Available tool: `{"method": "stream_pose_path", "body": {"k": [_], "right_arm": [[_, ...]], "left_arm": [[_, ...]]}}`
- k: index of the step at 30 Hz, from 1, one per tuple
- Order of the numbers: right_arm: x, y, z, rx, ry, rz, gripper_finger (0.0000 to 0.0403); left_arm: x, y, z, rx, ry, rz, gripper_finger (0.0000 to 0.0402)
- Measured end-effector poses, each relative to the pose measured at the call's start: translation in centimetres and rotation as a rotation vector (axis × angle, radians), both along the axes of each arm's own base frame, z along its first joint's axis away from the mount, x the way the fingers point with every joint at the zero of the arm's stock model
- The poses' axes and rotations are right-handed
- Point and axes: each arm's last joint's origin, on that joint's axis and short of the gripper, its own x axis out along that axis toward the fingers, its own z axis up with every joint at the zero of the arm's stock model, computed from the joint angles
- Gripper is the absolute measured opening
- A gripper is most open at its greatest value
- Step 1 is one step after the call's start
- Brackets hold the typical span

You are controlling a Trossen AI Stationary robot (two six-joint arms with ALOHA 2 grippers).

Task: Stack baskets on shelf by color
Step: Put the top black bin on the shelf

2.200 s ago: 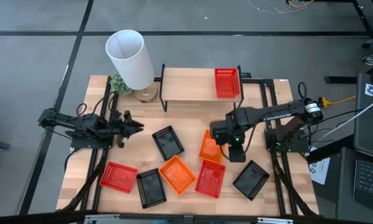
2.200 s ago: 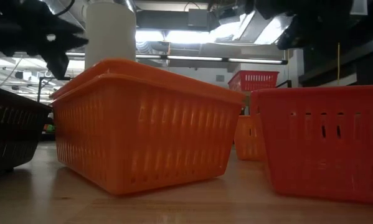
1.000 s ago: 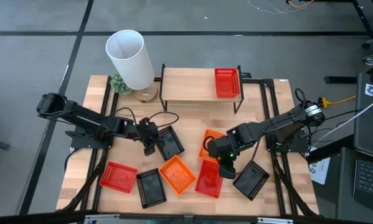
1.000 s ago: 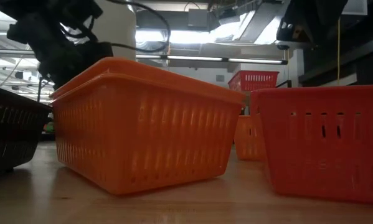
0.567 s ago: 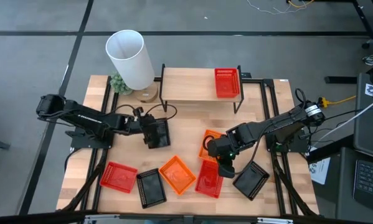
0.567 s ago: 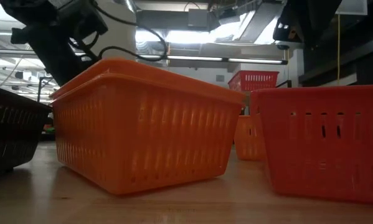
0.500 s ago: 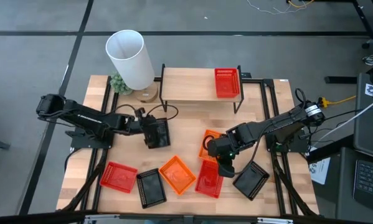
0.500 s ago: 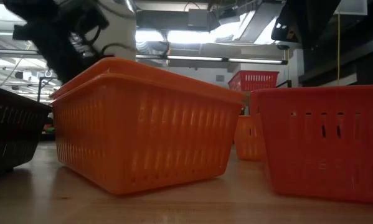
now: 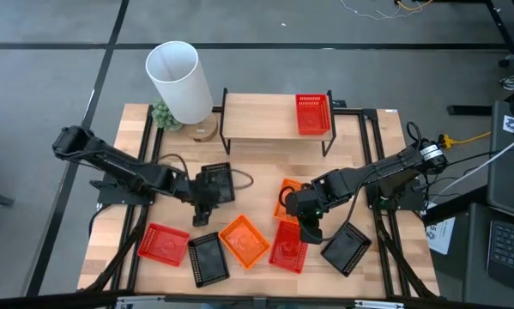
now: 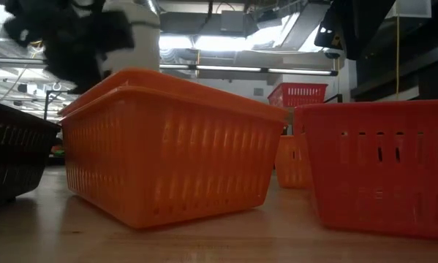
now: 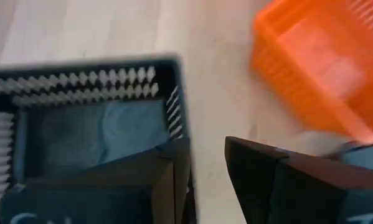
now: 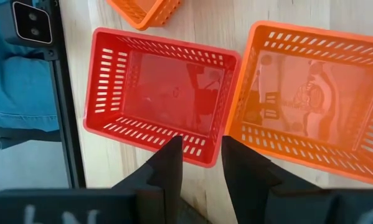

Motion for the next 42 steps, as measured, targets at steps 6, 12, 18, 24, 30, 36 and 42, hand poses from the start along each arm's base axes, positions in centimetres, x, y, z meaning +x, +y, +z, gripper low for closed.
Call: {"method": "stream_pose_path", "body": {"k": [6, 12, 18, 24, 30, 36, 42], "right_arm": [[0.0, 0.0, 0.0, 0.000, -0.001, -0.001, 0.0110], [0.0, 0.0, 0.0, -0.001, -0.003, -0.001, 0.0110], [0.1, 0.0, 0.0, 0.001, -0.008, -0.002, 0.0110], [0.1, 0.0, 0.0, 0.001, -0.008, -0.002, 0.0110], [0.1, 0.0, 0.0, 0.008, -0.001, -0.026, 0.0110], [-0.1, 0.4, 0.0, 0.009, -0.001, -0.015, 0.0110], [-0.4, 1.1, 0.0, 0.017, 0.004, 0.012, 0.0110]], "left_arm": [[0.2, -1.1, -1.3, 0.090, 0.037, 0.023, 0.0094], [0.6, -1.1, -2.7, 0.126, 0.089, 0.041, 0.0094], [1.0, -1.3, -4.7, 0.126, 0.170, 0.072, 0.0094], [1.2, -1.3, -5.4, 0.124, 0.193, 0.103, 0.0081], [1.4, -1.6, -3.0, 0.059, 0.170, 0.126, 0.0007], [2.2, -2.9, 2.0, 0.013, 0.114, 0.094, 0.0001], [4.2, -3.6, 9.3, 0.130, -0.114, -0.040, 0.0000]]}}
